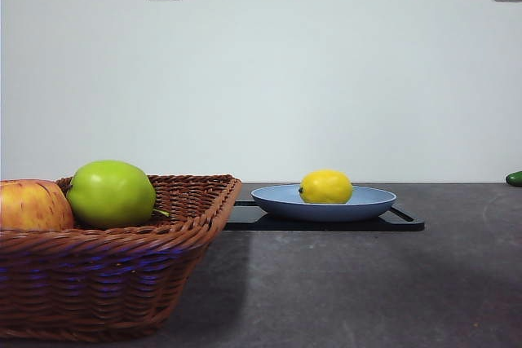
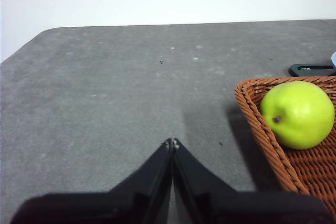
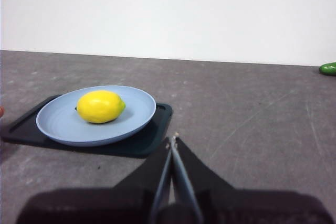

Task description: Take the lemon from the basket,put the lemon in the plate,hand out the plate

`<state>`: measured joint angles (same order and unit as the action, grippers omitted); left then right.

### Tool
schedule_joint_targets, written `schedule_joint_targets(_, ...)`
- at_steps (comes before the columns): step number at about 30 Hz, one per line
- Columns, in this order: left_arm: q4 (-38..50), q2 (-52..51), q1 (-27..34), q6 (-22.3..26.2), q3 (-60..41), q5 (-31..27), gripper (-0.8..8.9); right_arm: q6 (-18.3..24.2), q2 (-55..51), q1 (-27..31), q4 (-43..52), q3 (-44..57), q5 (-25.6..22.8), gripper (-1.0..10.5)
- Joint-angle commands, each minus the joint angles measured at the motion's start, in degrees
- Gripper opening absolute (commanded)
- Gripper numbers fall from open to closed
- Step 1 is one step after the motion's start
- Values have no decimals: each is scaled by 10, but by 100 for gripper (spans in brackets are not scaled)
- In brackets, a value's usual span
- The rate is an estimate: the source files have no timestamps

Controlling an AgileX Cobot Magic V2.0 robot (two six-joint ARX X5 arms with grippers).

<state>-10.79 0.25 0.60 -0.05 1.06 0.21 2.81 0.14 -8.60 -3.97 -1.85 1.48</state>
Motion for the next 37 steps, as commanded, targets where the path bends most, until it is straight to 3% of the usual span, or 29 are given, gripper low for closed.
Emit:
schedule_joint_targets(1, 0, -2, 2, -4, -4, 1, 8, -4, -2, 2, -11, 11, -1, 3)
schedule_joint_targets(5, 0, -2, 2, -4, -4, 1, 8, -7, -2, 6, -48, 14, 1, 3)
schedule_joint_targets(10, 0, -2, 2, -4, -4, 1, 8, -46, -2, 15, -60, 14, 0, 3)
schedule_joint_targets(37, 0, -2, 2, -4, -4, 1, 8, -46, -2, 15, -60, 14, -3, 3)
